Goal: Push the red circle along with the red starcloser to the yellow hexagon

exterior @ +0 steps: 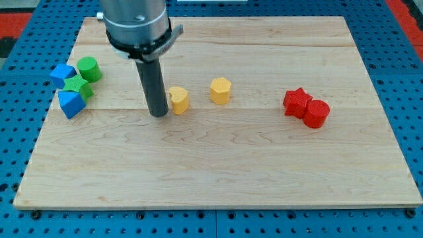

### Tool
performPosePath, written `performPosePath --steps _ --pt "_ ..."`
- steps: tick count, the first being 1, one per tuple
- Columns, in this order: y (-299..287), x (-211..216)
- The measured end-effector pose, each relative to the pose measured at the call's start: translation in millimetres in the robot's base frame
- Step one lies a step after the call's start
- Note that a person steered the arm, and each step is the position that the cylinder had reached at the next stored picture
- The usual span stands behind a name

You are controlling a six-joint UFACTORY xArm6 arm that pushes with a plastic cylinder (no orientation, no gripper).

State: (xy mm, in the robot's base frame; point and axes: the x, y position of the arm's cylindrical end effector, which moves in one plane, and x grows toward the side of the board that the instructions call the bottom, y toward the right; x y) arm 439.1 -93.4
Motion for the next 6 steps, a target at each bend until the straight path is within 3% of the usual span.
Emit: performPosePath --steps 1,2,3,4,5,6 --pt "48 -13" --pt "62 48" --pt "193 112" --pt "256 81" --pt "271 39" --pt "297 49"
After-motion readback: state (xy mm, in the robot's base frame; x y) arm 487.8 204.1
